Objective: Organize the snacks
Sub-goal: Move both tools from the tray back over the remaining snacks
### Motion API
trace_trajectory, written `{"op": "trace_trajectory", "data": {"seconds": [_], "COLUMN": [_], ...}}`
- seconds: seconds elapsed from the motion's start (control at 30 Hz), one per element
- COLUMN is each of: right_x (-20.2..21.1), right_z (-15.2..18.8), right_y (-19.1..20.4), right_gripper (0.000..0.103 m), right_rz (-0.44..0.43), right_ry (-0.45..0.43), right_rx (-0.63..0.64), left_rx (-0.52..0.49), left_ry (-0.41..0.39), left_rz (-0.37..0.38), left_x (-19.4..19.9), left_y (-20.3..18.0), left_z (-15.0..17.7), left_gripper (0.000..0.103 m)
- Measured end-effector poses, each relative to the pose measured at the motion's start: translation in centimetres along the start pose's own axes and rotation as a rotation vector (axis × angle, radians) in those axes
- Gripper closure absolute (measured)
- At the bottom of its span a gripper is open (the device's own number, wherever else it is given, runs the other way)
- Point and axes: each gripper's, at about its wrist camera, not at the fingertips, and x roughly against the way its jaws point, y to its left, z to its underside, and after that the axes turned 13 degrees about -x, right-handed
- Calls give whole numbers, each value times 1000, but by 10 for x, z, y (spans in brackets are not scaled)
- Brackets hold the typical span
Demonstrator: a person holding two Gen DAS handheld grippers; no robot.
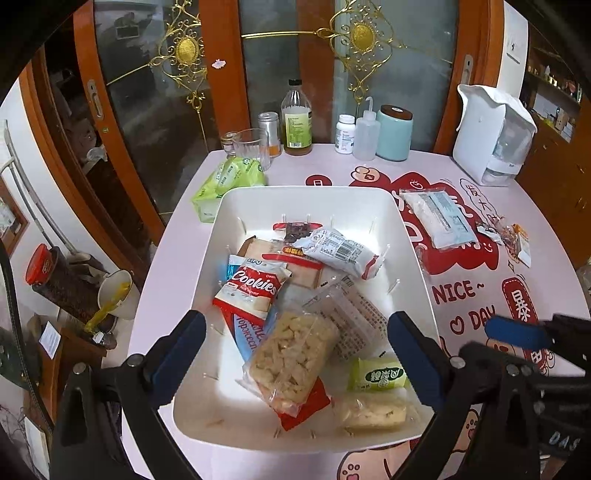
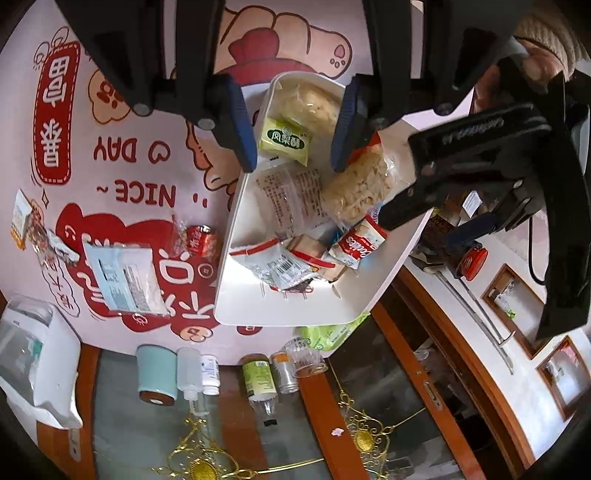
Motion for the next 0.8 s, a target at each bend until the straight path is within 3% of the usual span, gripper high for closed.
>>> {"op": "trace_trajectory", "data": {"seconds": [0.17, 0.33, 0.53, 0.8], "right_x": [22, 70, 131, 180], "right_z": [-4, -12, -38, -93], "right_y": [-17, -67, -143, -269], "right_gripper": [61, 61, 61, 61], "right_rz": [-1, 55, 143, 199], "right_ry": [-22, -98, -187, -227], "right_rx": [8, -11, 5, -77], "left_rx": [-27, -77, -134, -101], "left_ry": [-8, -48, -141, -168], "left_rz": [11, 89, 128, 205], "left_x": [11, 28, 57, 52], "left_y": [-25, -73, -153, -270], "left_z": [-8, -43, -112, -204], "left_gripper": [5, 5, 5, 5]}}
